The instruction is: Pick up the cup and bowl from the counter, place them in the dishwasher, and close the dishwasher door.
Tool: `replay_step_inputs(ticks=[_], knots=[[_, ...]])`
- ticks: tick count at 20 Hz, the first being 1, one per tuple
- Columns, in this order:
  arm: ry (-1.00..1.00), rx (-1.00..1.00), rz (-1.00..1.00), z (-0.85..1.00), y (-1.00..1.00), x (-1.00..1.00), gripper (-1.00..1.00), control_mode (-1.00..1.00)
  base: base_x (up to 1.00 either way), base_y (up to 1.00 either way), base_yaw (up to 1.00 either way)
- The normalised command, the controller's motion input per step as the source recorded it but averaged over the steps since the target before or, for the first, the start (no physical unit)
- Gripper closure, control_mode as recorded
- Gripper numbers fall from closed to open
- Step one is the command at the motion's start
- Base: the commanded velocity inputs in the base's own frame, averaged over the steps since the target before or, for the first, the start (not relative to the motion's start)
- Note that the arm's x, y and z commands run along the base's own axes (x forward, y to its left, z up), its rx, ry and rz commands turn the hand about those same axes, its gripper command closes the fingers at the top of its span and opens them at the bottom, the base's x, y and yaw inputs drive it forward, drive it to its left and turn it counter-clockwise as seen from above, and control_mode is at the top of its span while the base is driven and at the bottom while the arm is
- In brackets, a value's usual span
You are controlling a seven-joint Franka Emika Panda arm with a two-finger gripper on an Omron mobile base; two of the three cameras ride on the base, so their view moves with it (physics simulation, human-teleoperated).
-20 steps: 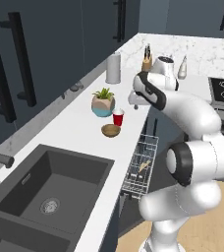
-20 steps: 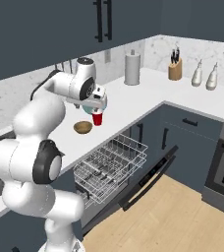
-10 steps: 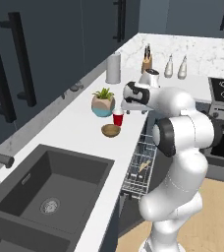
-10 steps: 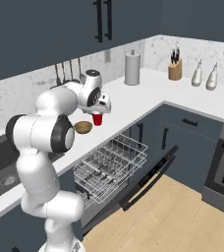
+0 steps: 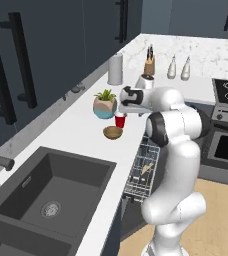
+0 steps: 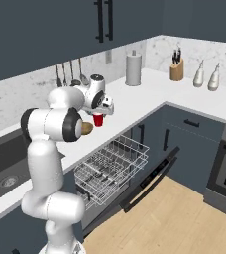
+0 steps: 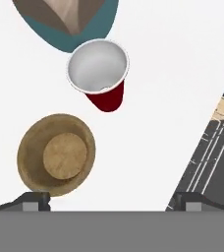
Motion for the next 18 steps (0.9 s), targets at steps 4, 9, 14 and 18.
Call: replay_step_inputs(ticks=[4, 9, 14, 18], knots=[[0.00, 0.00, -0.06, -0.26, 0.15, 0.48, -1.00, -1.00, 0.00, 0.00, 0.00], [0.00, 0.00, -0.11, -0.23, 0.04, 0.50, -1.00, -1.00, 0.00, 0.00, 0.00], [-0.04, 0.00, -0.15, -0.12, 0.00, 0.37, -1.00, -1.00, 0.00, 0.00, 0.00], [-0.04, 0.00, -0.13, -0.14, 0.00, 0.35, -1.00, -1.00, 0.00, 0.00, 0.00]])
